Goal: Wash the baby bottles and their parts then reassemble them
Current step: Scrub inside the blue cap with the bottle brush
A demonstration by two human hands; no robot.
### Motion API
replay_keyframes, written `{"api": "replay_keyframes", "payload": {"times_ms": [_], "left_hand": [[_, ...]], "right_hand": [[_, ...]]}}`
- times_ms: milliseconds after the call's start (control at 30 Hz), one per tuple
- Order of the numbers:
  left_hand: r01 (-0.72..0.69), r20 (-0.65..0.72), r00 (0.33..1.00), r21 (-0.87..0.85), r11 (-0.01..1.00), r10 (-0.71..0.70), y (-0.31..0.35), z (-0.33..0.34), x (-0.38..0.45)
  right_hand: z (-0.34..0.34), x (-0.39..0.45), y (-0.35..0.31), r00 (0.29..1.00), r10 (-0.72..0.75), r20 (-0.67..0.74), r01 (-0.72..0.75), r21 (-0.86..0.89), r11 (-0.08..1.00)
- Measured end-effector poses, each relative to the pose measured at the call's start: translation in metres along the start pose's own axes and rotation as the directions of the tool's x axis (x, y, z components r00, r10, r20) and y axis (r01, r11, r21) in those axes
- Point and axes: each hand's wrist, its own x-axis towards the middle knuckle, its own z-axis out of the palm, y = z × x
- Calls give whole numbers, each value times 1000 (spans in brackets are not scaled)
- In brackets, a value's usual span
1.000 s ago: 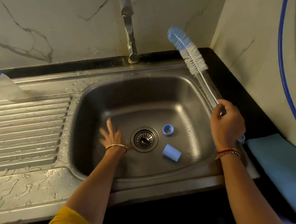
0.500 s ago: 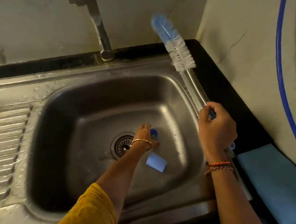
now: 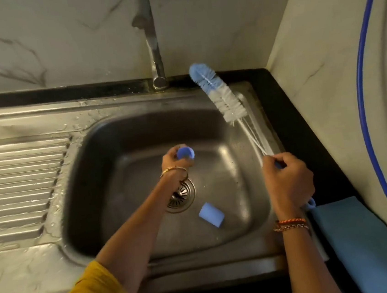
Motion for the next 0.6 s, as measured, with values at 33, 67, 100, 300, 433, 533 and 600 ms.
{"api": "replay_keyframes", "payload": {"times_ms": [33, 67, 100, 300, 433, 533, 600], "left_hand": [[4, -54, 998, -74, 997, -8, 13, -10, -1], [6, -103, 994, -119, 993, -18, 24, -20, -2], [11, -145, 989, -143, 990, -32, 35, -31, -3], [53, -192, 969, -445, 894, -153, 79, -84, -8], [65, -111, 958, -815, 576, -266, 96, -112, -13], [-53, -226, 945, -818, 573, -236, 93, -133, -10], [-110, -279, 952, -700, 705, -129, 87, -147, -10]], "right_hand": [[-2, -5, -2, 1000, -17, -3, 17, 23, 1000], [-3, -9, -5, 999, -43, -10, 43, 50, 998], [-5, -14, -8, 998, -69, -12, 70, 81, 994], [-6, -23, -15, 970, -241, 38, 234, 137, 962], [-7, -29, -20, 929, -351, 116, 328, 177, 928], [-8, -31, -23, 880, -467, 80, 452, 155, 878], [-5, -28, -22, 839, -538, 80, 528, 117, 841]]}}
